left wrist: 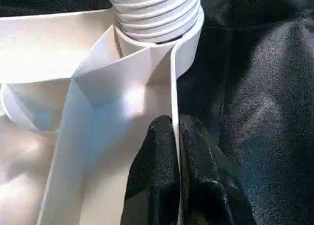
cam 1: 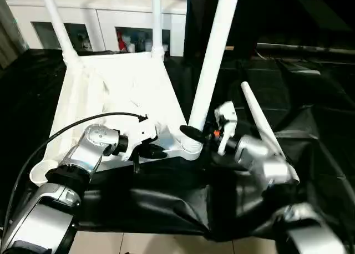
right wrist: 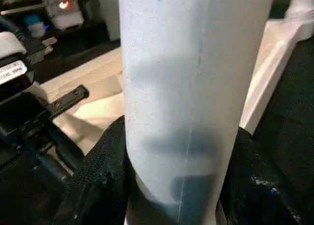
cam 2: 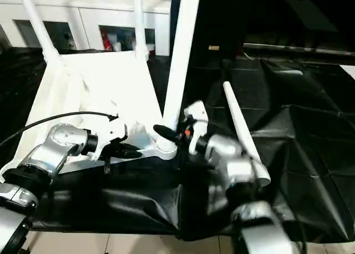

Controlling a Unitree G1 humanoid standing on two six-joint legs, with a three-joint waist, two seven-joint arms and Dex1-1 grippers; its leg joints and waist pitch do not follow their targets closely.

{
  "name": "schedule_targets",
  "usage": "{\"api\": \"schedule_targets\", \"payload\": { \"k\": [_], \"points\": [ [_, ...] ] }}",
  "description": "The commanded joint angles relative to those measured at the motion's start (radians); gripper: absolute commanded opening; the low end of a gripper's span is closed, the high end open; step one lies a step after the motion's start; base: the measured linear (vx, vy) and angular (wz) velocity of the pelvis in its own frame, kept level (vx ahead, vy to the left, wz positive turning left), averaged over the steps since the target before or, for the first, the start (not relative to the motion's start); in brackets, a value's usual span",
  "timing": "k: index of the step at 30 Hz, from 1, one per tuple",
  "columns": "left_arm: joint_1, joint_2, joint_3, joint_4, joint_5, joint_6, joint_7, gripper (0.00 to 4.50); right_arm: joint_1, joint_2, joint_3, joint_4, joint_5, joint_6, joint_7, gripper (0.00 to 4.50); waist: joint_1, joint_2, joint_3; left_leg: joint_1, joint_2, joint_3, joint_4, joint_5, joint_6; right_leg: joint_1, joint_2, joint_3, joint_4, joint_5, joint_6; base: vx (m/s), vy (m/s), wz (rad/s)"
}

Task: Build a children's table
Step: Insert table leg to table base

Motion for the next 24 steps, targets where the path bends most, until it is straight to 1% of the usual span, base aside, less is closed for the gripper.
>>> {"api": "schedule_targets", "payload": {
  "k": [1,3,5,6,8,9,13,14,15,19,21,24],
  "points": [
    [-0.011,0.007,0.003,0.011,0.020,-0.009,0.006,0.00,0.052,-0.001,-0.001,0.055,-0.033,0.009,-0.050,1.91,0.003,0.018,-0.057,-0.001,0.012,0.001,-0.078,-0.248,0.006,0.053,-0.056,0.056,-0.091,-0.242,-0.198,0.000,0.000,0.00],
    [-0.010,0.005,0.004,0.012,0.021,-0.012,0.008,0.00,0.065,0.014,-0.006,0.050,-0.031,-0.009,-0.067,1.91,0.001,0.018,-0.056,0.000,0.012,-0.001,-0.080,-0.265,0.005,0.052,-0.057,0.056,-0.094,-0.268,-0.193,0.000,0.000,0.00],
    [-0.008,0.004,0.005,0.012,0.021,-0.013,0.010,0.00,0.069,0.025,-0.014,0.049,-0.026,-0.019,-0.078,1.91,0.000,0.020,-0.054,0.001,0.013,-0.001,-0.081,-0.275,0.004,0.050,-0.057,0.056,-0.095,-0.282,-0.190,0.000,0.000,0.00],
    [-0.007,0.004,0.005,0.013,0.022,-0.016,0.011,0.00,0.073,0.034,-0.016,0.050,-0.024,-0.031,-0.085,1.91,0.000,0.018,-0.054,0.001,0.012,-0.002,-0.082,-0.282,0.004,0.050,-0.057,0.057,-0.097,-0.297,-0.185,0.000,0.000,0.00],
    [-0.007,0.004,0.005,0.014,0.022,-0.017,0.012,0.00,0.076,0.040,-0.017,0.050,-0.024,-0.039,-0.090,1.91,0.000,0.019,-0.053,0.001,0.012,-0.002,-0.083,-0.291,0.004,0.049,-0.057,0.057,-0.099,-0.314,-0.179,0.000,0.000,0.00],
    [-0.008,0.006,0.005,0.016,0.023,-0.019,0.012,0.00,0.075,0.041,-0.017,0.051,-0.023,-0.042,-0.090,1.91,0.000,0.017,-0.052,0.002,0.012,-0.002,-0.083,-0.292,0.005,0.048,-0.057,0.057,-0.100,-0.323,-0.176,0.000,0.000,0.00],
    [-0.009,0.012,0.005,0.016,0.024,-0.022,0.011,0.00,0.062,0.028,-0.031,0.052,-0.013,-0.046,-0.090,1.91,0.000,0.018,-0.051,0.002,0.013,-0.003,-0.085,-0.294,0.005,0.047,-0.058,0.057,-0.102,-0.333,-0.172,0.000,0.000,0.00],
    [-0.009,0.014,0.006,0.016,0.024,-0.022,0.011,0.00,0.060,0.024,-0.036,0.050,-0.010,-0.047,-0.090,1.91,0.000,0.017,-0.051,0.001,0.013,-0.003,-0.085,-0.292,0.006,0.047,-0.058,0.058,-0.102,-0.331,-0.172,0.000,0.000,0.00],
    [-0.008,0.016,0.006,0.014,0.025,-0.023,0.011,0.00,0.063,0.017,-0.040,0.044,-0.006,-0.049,-0.088,1.91,0.000,0.014,-0.051,0.000,0.013,-0.002,-0.085,-0.290,0.007,0.047,-0.058,0.058,-0.102,-0.330,-0.172,0.000,0.000,0.00],
    [-0.002,0.019,0.006,0.007,0.024,-0.021,0.011,0.00,0.091,0.009,-0.042,0.021,-0.006,-0.056,-0.079,1.91,0.002,0.014,-0.052,-0.001,0.013,-0.002,-0.086,-0.279,0.011,0.048,-0.058,0.058,-0.101,-0.319,-0.172,0.000,0.000,0.00],
    [0.001,0.020,0.007,0.005,0.023,-0.020,0.011,0.00,0.121,0.012,-0.043,0.001,-0.003,-0.062,-0.078,1.91,0.004,0.013,-0.053,-0.001,0.014,-0.001,-0.086,-0.263,0.014,0.048,-0.058,0.059,-0.098,-0.290,-0.176,0.000,0.000,0.00],
    [0.003,0.023,0.008,0.005,0.023,-0.020,0.011,0.00,0.151,0.014,-0.045,-0.016,-0.002,-0.073,-0.081,1.91,0.008,0.016,-0.056,-0.003,0.015,0.000,-0.086,-0.234,0.018,0.051,-0.058,0.059,-0.094,-0.226,-0.190,0.000,0.000,0.00]
  ]
}}
